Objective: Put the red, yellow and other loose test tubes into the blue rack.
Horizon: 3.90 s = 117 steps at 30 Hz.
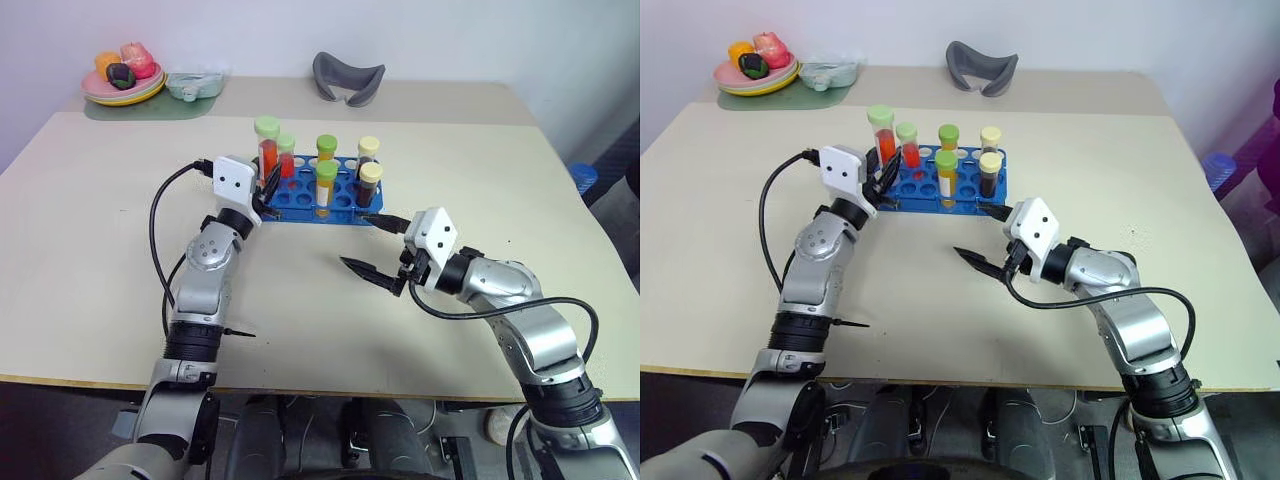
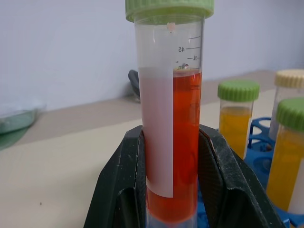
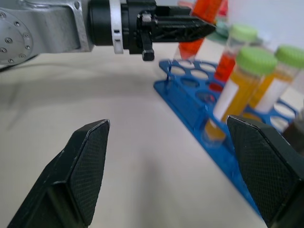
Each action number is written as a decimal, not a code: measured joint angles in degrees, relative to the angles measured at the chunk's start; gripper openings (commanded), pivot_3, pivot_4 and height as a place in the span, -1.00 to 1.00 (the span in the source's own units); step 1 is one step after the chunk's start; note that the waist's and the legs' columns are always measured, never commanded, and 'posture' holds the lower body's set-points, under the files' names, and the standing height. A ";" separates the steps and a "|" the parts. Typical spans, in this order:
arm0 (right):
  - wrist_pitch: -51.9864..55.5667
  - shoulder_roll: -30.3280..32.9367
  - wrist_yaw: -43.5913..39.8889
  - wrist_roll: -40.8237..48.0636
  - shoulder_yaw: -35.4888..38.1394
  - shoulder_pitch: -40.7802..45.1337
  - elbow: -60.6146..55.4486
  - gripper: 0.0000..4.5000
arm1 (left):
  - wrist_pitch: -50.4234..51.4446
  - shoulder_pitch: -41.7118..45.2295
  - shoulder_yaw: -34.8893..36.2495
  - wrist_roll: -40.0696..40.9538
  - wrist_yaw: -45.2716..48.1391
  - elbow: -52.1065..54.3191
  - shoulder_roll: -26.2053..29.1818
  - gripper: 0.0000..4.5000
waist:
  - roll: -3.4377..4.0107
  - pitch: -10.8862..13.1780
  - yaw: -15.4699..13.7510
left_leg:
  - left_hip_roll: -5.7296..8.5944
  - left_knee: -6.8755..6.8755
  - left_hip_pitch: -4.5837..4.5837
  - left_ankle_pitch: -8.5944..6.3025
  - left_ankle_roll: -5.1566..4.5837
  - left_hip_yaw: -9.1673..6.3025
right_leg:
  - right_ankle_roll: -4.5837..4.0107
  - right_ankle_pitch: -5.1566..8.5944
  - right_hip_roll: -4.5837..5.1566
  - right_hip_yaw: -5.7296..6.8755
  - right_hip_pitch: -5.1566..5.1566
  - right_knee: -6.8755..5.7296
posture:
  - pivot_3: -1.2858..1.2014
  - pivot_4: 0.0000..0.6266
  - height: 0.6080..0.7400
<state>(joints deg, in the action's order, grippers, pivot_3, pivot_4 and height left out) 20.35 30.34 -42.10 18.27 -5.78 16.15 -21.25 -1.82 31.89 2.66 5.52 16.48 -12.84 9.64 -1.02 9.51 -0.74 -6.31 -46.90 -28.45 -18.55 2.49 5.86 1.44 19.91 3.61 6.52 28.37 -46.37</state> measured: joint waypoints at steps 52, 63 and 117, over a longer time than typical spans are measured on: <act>0.40 0.66 -0.91 0.05 0.42 0.46 -1.06 0.79 | -11.23 1.51 -1.71 -1.21 0.33 -11.39 -3.13 -0.61 | 0.00 0.00 -0.05 | 0.00 0.00 0.02 -0.01 -0.01 0.00 | 0.01 0.00 0.00 0.01 -0.02 0.01 | 0.03 -0.52 -0.12; 0.55 0.71 -0.85 0.04 0.42 0.44 -1.06 0.79 | -12.76 2.49 -1.70 -1.30 0.86 -15.53 -3.01 -0.61 | 0.00 0.00 -0.07 | 0.00 0.00 0.00 -0.01 -0.01 -0.01 | 0.01 0.00 0.00 0.02 -0.02 0.01 | 0.03 -0.52 -0.12; -0.16 11.64 -8.41 8.98 25.39 -19.76 11.98 0.79 | 9.05 -38.56 16.48 17.16 22.05 24.97 23.32 0.86 | 0.07 -0.02 -0.04 | -0.09 0.01 0.02 -0.31 -0.51 0.01 | 0.00 0.03 -0.03 -0.01 -0.04 0.14 | 0.03 -0.52 -0.12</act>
<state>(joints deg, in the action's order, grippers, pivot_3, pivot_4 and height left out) 20.19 41.98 -50.52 27.26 19.61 -3.60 -9.27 7.23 -6.67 19.14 22.68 38.53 12.12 32.96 -0.96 9.49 -0.78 -6.40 -46.89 -28.42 -18.86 1.98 5.87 1.44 19.94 3.58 6.52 28.33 -46.22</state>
